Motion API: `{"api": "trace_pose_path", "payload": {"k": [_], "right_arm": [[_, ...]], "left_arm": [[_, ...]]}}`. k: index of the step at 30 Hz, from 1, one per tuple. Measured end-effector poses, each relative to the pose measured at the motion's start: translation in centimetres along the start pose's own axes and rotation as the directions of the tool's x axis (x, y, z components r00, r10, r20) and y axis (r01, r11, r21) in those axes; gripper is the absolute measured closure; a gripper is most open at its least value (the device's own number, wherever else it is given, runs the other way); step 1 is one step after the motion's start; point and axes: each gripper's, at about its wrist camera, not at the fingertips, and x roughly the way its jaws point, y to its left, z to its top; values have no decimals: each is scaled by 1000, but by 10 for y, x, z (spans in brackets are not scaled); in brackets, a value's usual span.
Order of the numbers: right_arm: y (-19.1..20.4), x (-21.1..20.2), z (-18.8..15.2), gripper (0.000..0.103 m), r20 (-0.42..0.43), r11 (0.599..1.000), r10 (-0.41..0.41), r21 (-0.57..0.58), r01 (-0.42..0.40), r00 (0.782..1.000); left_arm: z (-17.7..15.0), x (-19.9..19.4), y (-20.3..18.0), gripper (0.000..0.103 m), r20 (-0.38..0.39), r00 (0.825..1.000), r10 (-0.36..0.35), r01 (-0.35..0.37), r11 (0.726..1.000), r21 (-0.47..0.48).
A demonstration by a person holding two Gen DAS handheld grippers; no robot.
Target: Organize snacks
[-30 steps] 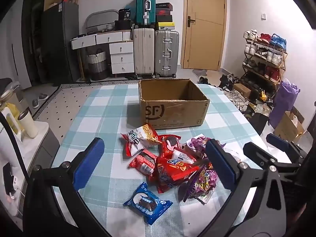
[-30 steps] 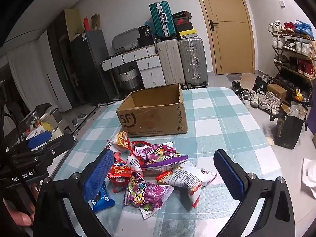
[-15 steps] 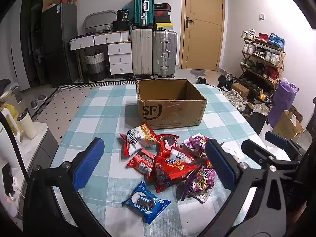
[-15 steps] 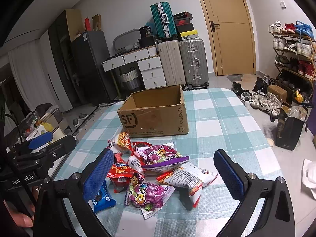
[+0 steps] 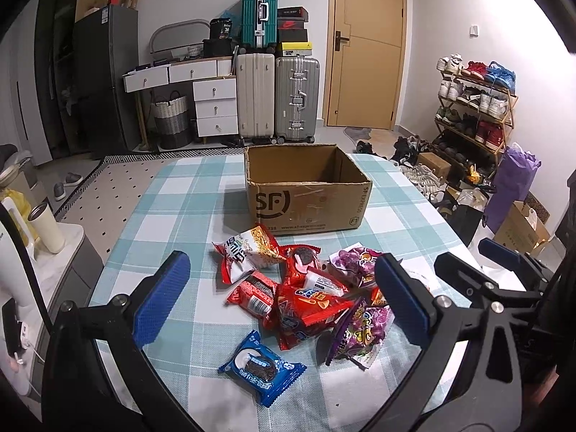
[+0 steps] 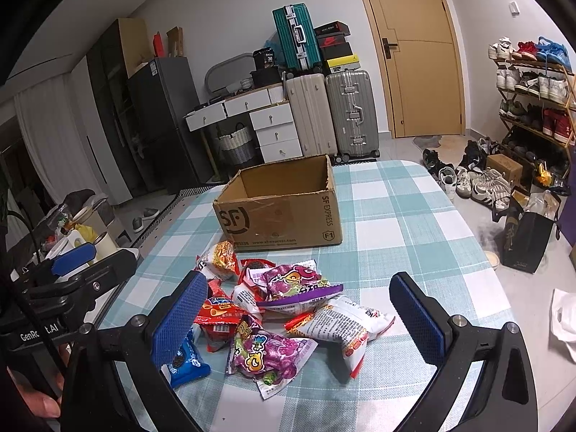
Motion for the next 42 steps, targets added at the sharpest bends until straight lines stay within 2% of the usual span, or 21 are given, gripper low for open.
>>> {"api": "trace_pose_path", "payload": {"k": [42], "right_arm": [[1,-3,1,0,6,1000,1,-3,-1,1000]], "left_arm": [[-4,0,-3,1,-9,1000,-11,11,1000,-4]]}}
